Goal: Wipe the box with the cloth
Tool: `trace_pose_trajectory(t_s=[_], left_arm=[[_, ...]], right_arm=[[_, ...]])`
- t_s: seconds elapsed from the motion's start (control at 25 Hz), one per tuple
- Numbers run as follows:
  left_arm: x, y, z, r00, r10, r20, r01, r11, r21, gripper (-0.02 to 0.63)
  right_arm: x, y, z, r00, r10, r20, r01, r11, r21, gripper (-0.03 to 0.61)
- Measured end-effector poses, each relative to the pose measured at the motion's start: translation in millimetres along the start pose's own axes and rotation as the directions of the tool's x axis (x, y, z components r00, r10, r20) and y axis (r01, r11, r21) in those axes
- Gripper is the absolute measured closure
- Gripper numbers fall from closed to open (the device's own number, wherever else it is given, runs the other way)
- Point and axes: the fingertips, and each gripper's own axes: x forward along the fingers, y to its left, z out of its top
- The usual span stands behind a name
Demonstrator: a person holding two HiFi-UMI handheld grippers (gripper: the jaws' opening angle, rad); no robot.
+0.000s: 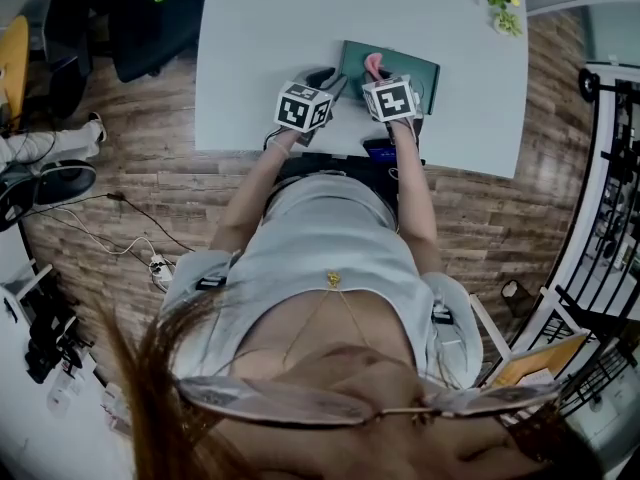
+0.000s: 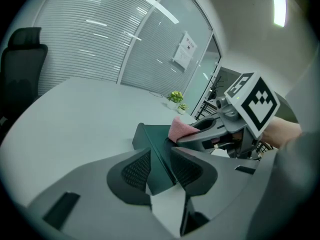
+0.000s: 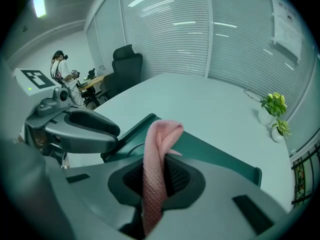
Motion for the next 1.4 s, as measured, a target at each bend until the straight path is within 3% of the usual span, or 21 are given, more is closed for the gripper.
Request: trace_pose_trajectory(t_s=[0.24,0.52,0.68,0.88,1.4], left_arm=[[-17,-13,-14,0.995,-0.098,-0.027,0.099,0.994,0.052,0.39],[-3,-15,-38,0.99,-0.03,-0.137,0.065,0.965,0.253,0.379],[2,-17,-38,0.989,0.005,-0.145,0.043,0.945,0.324,0.379],[1,-19,-39,0.989,0.023,-0.148,0.03,0.939,0.343,0.38],[5,-21,-42,0.986,0.055,-0.156,0.003,0.937,0.35,0.379]], right_arm=[[-2,5,7,1.0,0.0,0.011,0.0,1.0,-0.02,0.534],[3,14,14,0.999,0.04,0.02,-0.04,0.999,0.002,0.532],[6,20,16,0.998,0.053,0.019,-0.053,0.999,-0.001,0.534],[9,38,22,0.995,0.095,0.023,-0.095,0.995,0.0,0.534],[9,47,21,0.993,0.113,0.034,-0.113,0.994,-0.01,0.534]])
